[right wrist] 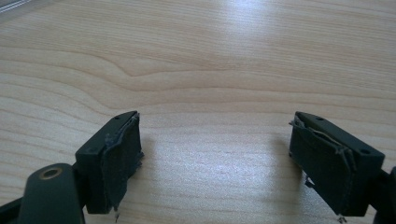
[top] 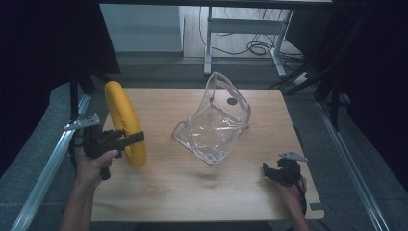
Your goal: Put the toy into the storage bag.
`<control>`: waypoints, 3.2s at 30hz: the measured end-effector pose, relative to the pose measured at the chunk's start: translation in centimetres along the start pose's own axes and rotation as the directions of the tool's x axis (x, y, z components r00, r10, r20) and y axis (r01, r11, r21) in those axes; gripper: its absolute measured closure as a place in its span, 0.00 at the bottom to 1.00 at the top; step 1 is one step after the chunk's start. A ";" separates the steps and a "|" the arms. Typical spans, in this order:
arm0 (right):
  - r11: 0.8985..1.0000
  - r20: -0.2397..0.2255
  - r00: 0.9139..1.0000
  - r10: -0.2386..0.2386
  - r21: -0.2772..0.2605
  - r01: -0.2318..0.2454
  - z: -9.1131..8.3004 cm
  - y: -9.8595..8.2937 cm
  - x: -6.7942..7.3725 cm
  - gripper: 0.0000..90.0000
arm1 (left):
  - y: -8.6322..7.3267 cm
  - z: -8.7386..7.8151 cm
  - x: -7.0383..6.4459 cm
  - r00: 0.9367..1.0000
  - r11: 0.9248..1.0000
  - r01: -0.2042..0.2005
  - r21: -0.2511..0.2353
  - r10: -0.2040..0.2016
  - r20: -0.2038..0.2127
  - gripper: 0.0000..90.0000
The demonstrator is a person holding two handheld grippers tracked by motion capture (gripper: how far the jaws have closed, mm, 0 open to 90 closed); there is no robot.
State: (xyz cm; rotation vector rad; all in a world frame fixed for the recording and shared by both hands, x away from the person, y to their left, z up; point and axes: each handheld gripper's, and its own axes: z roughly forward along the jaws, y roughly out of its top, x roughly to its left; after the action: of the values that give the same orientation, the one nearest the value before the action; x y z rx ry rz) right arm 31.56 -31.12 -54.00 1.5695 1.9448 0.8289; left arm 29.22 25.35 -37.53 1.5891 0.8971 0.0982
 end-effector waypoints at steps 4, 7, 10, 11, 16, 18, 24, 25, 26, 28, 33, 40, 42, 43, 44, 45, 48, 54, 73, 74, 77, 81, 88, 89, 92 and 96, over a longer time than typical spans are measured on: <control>1.000 0.000 1.000 0.002 0.002 -0.002 0.0 0.0 0.0 0.19 | 0.4 0.1 -0.4 1.000 1.000 -0.006 -0.021 0.006 0.008 0.54; 1.000 -0.001 1.000 0.002 0.002 -0.002 0.0 0.0 0.0 0.19 | 0.7 0.3 -0.7 1.000 0.999 -0.016 -0.031 0.016 0.000 0.54; 1.000 -0.002 1.000 0.007 0.004 -0.007 0.0 0.0 0.0 0.19 | 1.1 0.6 -1.2 0.999 0.998 -0.038 -0.046 0.037 -0.017 0.54; 1.000 -0.001 1.000 0.008 0.003 -0.008 0.0 0.0 0.0 0.19 | 1.3 0.7 -1.4 0.999 0.998 -0.043 -0.050 0.043 -0.020 0.54; 1.000 -0.002 1.000 0.004 0.005 -0.004 0.0 0.0 0.0 0.19 | 2.1 1.3 -2.1 0.998 0.996 -0.060 -0.064 0.059 -0.013 0.54; 1.000 -0.004 1.000 0.010 0.006 -0.010 -0.1 0.0 0.1 0.19 | 2.6 1.7 -2.4 0.998 0.995 -0.062 -0.078 0.063 0.000 0.54; 1.000 -0.003 1.000 0.012 0.007 -0.012 -0.1 0.0 0.1 0.19 | 3.5 2.5 -3.0 0.996 0.993 -0.088 -0.083 0.089 0.005 0.54; 1.000 -0.004 1.000 0.014 0.006 -0.014 -0.1 0.0 0.1 0.19 | 3.7 2.6 -3.1 0.996 0.992 -0.089 -0.086 0.090 0.006 0.54; 1.000 -0.004 1.000 0.014 0.006 -0.014 -0.1 0.0 0.1 0.19 | 3.9 2.7 -3.3 0.995 0.991 -0.099 -0.086 0.100 0.007 0.54; 1.000 -0.004 1.000 0.017 0.006 -0.017 -0.1 0.0 0.1 0.19 | 4.4 3.0 -3.6 0.994 0.990 -0.109 -0.092 0.111 0.015 0.54; 1.000 -0.003 1.000 0.011 0.003 -0.011 0.0 0.0 0.1 0.19 | 5.6 3.7 -4.4 0.990 0.986 -0.130 -0.106 0.134 0.034 0.54; 1.000 0.001 1.000 0.011 0.004 -0.011 0.0 0.0 0.0 0.19 | 6.5 4.4 -5.0 0.989 0.983 -0.136 -0.127 0.143 0.049 0.54; 1.000 0.002 1.000 0.009 0.003 -0.009 0.0 0.0 0.0 0.19 | 7.0 4.8 -5.3 0.986 0.981 -0.150 -0.123 0.157 0.050 0.54; 1.000 0.002 1.000 0.009 0.003 -0.009 0.0 0.0 0.0 0.19 | 7.2 4.9 -5.4 0.986 0.980 -0.153 -0.125 0.161 0.051 0.54; 1.000 0.002 1.000 0.009 0.003 -0.009 0.0 0.0 0.0 0.19 | 7.2 4.9 -5.4 0.986 0.980 -0.153 -0.125 0.161 0.051 0.54; 1.000 0.002 1.000 0.010 0.003 -0.010 0.0 0.0 0.0 0.19 | 7.3 5.0 -5.5 0.985 0.980 -0.154 -0.127 0.161 0.053 0.54; 1.000 0.002 1.000 0.009 0.003 -0.009 0.0 0.0 0.0 0.19 | 7.7 5.2 -5.7 0.983 0.978 -0.164 -0.127 0.172 0.056 0.54; 1.000 0.002 1.000 0.011 0.003 -0.011 0.0 0.0 0.0 0.19 | 8.0 5.4 -5.9 0.983 0.979 -0.159 -0.128 0.169 0.070 0.54; 1.000 0.003 1.000 0.010 0.002 -0.010 0.0 0.0 0.0 0.19 | 9.5 7.2 -7.7 0.973 0.972 -0.190 -0.142 0.205 0.105 0.54; 1.000 0.003 1.000 0.011 0.002 -0.011 0.0 0.0 0.0 0.19 | 9.5 7.4 -7.9 0.972 0.971 -0.192 -0.143 0.208 0.107 0.54; 1.000 0.003 1.000 0.010 0.002 -0.010 0.0 0.0 0.0 0.19 | 9.4 8.0 -8.2 0.970 0.971 -0.195 -0.140 0.212 0.118 0.54; 1.000 0.003 1.000 0.010 0.002 -0.010 0.0 0.0 0.0 0.19 | 9.5 8.6 -8.4 0.968 0.972 -0.192 -0.136 0.210 0.136 0.54; 1.000 0.003 1.000 0.008 0.002 -0.008 0.0 0.0 0.0 0.19 | 10.0 9.5 -9.2 0.964 0.969 -0.206 -0.139 0.225 0.143 0.54; 1.000 0.004 1.000 0.008 0.002 -0.008 0.0 0.0 0.0 0.19 | 10.1 9.8 -9.5 0.963 0.969 -0.208 -0.135 0.228 0.147 0.54; 1.000 0.004 1.000 0.008 0.002 -0.008 0.0 0.0 0.0 0.19 | 10.2 10.1 -9.8 0.961 0.968 -0.212 -0.131 0.231 0.155 0.54; 1.000 0.004 1.000 0.009 0.002 -0.009 0.0 0.0 0.0 0.19 | 10.4 10.8 -10.4 0.956 0.967 -0.220 -0.125 0.239 0.169 0.54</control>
State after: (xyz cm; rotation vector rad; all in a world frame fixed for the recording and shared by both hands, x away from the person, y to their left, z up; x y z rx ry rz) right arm 31.56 -31.12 -53.99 1.5804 1.9382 0.8274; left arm 32.80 11.07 -26.78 1.5707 0.5536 0.1588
